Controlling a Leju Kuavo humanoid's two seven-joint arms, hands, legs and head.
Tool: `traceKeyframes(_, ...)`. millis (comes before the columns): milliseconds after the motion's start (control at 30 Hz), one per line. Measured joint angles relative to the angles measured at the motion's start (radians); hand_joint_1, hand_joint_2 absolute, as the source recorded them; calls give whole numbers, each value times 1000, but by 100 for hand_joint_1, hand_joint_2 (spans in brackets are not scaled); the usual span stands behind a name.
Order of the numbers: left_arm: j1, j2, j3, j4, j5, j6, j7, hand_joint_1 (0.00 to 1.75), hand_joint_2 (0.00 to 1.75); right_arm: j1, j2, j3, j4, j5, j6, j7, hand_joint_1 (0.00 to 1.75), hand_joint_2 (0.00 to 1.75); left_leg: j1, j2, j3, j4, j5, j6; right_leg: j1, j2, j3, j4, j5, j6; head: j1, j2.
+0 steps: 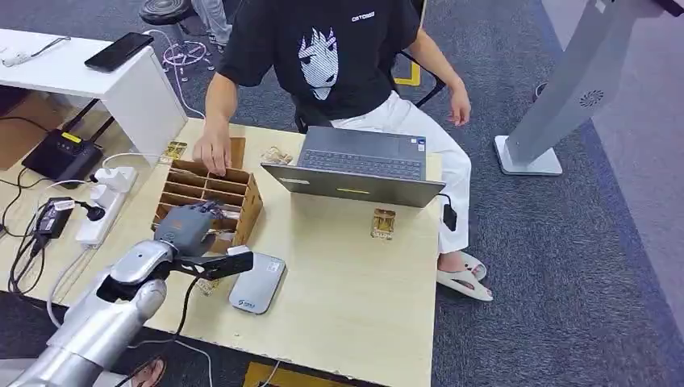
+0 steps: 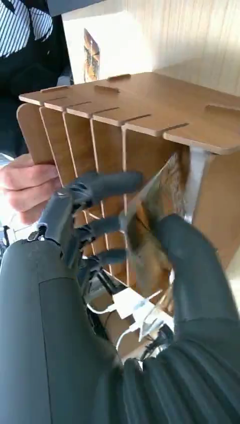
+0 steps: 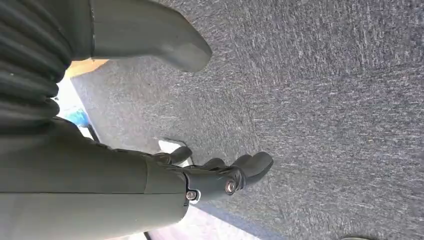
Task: Pass the card to the sensor for recognition and then transmit it.
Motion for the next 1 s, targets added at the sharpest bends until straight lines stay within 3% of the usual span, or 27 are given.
traceKeyframes(833, -12, 13, -27, 2, -8, 2, 8, 175, 175, 0, 1, 0, 1, 1, 0, 2, 0, 175, 0, 0, 2, 0, 0, 0, 0, 0, 1, 0, 0, 0, 0, 0)
traceKeyframes(1000, -12, 11, -27, 2, -10, 27, 19, 175, 175, 0, 3, 0, 1, 2, 0, -2, 0, 175, 0, 0, 2, 0, 0, 0, 0, 0, 1, 0, 0, 0, 0, 0)
